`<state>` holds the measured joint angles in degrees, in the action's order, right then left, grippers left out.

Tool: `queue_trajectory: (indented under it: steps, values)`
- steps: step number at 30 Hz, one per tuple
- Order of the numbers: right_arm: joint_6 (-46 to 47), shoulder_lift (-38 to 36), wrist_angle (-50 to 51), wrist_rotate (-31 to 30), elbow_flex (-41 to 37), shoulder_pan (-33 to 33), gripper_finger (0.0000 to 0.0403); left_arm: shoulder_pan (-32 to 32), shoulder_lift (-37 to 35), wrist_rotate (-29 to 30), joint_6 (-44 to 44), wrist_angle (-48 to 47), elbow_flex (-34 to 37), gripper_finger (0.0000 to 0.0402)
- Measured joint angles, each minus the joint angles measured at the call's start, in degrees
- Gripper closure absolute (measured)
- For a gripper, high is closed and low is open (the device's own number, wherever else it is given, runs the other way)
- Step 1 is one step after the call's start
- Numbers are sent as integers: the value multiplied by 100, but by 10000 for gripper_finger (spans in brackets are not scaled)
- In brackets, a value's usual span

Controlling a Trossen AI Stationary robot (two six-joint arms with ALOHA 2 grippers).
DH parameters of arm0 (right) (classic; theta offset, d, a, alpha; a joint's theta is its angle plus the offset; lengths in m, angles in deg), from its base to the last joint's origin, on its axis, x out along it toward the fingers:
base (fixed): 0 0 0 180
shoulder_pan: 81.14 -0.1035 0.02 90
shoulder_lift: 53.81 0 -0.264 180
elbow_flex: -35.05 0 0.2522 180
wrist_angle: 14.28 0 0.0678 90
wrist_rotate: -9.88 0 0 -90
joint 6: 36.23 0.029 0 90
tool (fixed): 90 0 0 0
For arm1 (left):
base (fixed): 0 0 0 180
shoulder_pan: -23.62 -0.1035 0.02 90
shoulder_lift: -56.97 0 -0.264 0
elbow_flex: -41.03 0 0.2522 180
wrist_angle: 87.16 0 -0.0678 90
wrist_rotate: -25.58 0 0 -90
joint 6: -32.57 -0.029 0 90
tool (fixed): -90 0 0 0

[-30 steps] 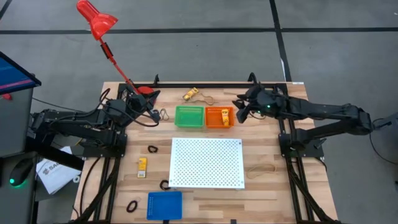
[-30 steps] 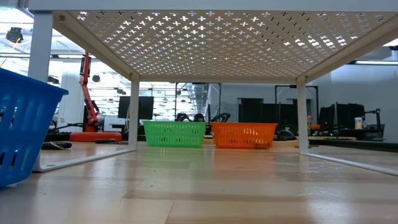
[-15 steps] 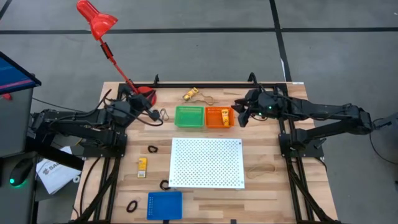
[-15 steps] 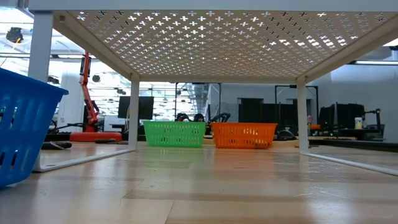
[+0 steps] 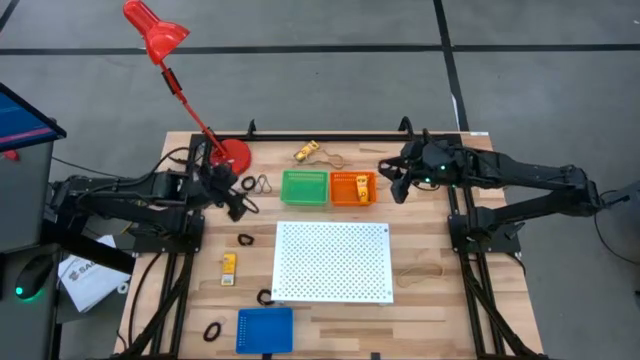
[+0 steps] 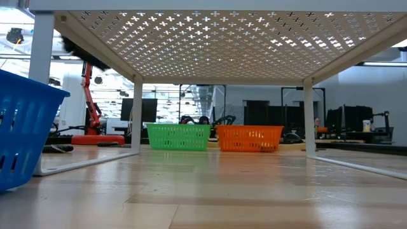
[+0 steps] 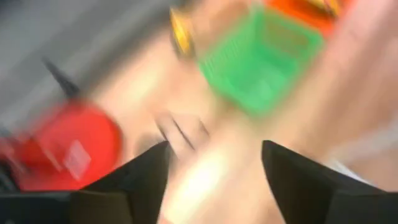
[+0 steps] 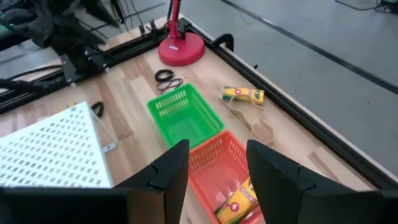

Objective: Pick & Place Office Desk Supplies
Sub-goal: Put the crayon box into the orange bin

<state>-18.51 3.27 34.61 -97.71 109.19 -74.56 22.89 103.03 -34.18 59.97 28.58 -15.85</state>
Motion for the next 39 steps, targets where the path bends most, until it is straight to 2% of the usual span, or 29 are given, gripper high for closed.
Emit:
queue_trajectory:
  steps: [2,5,10,13,16,21,34,39]
  values:
    - [61,-15,218,1,119,-47,246,2,103,-643,602,-590,-144,130]
    - [158,-20,423,1,284,-154,246,33,328,-1316,1062,-1030,-340,115]
    - [183,-17,533,-2,369,-353,245,33,880,-2286,1786,-1615,-601,113]
    - [182,-15,556,-9,369,-451,245,62,1206,-2672,2389,-2021,-596,116]
    - [183,-13,573,-24,369,-549,245,234,1513,-2807,2926,-2458,-587,116]
    - [159,-13,571,-24,369,-748,245,710,1850,-2977,3721,-2463,-587,116]
    - [74,-13,578,-76,369,-1460,245,2810,2640,-3103,6139,-1982,-587,116]
    - [119,-13,565,-281,369,-1640,245,3503,3082,-2814,7418,-1667,-587,116]
